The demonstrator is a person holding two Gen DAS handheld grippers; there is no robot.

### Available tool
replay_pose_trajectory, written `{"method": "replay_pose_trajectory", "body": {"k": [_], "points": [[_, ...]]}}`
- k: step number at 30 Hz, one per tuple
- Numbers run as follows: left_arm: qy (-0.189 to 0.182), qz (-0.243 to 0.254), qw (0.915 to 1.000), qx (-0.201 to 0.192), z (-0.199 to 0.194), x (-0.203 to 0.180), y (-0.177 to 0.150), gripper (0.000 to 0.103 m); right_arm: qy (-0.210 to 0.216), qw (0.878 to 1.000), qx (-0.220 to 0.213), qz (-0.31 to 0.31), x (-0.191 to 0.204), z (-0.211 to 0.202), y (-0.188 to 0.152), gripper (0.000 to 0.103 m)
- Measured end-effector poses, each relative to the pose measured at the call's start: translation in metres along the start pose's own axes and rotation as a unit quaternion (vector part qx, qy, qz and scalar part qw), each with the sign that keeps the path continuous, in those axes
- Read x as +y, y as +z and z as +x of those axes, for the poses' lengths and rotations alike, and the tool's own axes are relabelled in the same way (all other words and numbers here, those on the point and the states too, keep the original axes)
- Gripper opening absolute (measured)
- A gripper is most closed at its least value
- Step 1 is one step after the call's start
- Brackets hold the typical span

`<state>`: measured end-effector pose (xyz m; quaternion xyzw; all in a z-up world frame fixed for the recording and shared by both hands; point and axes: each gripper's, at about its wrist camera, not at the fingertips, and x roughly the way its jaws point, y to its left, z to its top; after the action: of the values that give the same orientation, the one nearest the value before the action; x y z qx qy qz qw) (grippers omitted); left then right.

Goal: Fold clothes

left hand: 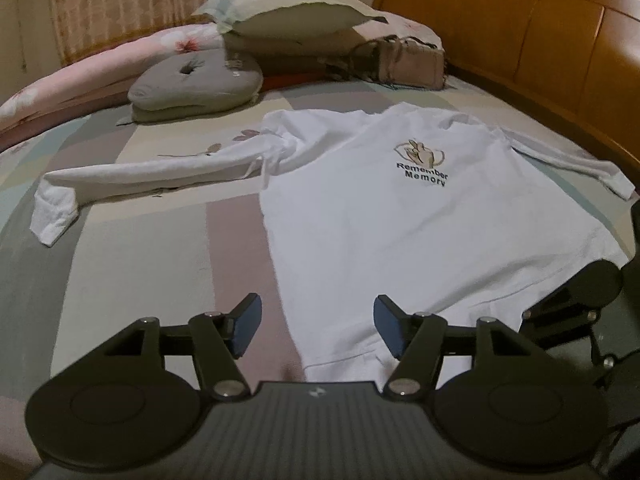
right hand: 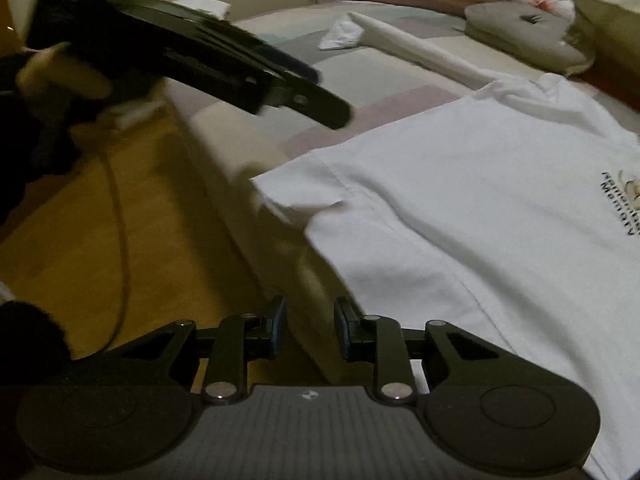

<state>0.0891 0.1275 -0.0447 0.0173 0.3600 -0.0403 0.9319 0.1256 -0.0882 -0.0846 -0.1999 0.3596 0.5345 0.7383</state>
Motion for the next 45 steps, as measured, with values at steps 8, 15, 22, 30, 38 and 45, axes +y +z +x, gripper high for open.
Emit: {"method": "replay_pose_trajectory", "body": {"k": [8,15,22,30,38,45], "points": [[-0.057,-0.012,0.9983,-0.002,-0.009,0.005,-0.007,0.065,-0.073,0.996,-0.020,-0.036,-0.008,-0.011,0.012,0.029],[-0.058,-0.050,0.9968,0.025,-0.006,0.015,-0.026,0.065,-0.089,0.990,0.021,-0.109,0.007,0.008,0.007,0.029],[-0.065,-0.075,0.9945,0.033,-0.006,0.022,-0.032,0.065,-0.054,0.995,0.037,-0.071,-0.006,0.005,0.012,0.004],[-0.070,-0.054,0.9958,0.024,0.003,0.012,-0.023,0.065,0.008,1.000,0.016,-0.011,-0.017,-0.034,0.013,0.020],[-0.080,0.068,0.9944,0.013,0.034,-0.039,-0.018,0.065,-0.151,0.985,0.028,0.074,-0.058,-0.025,-0.004,0.039],[-0.067,0.115,0.9883,0.075,0.018,-0.052,-0.059,0.075,-0.137,0.986,0.041,0.089,-0.030,-0.042,-0.034,0.057]]}}
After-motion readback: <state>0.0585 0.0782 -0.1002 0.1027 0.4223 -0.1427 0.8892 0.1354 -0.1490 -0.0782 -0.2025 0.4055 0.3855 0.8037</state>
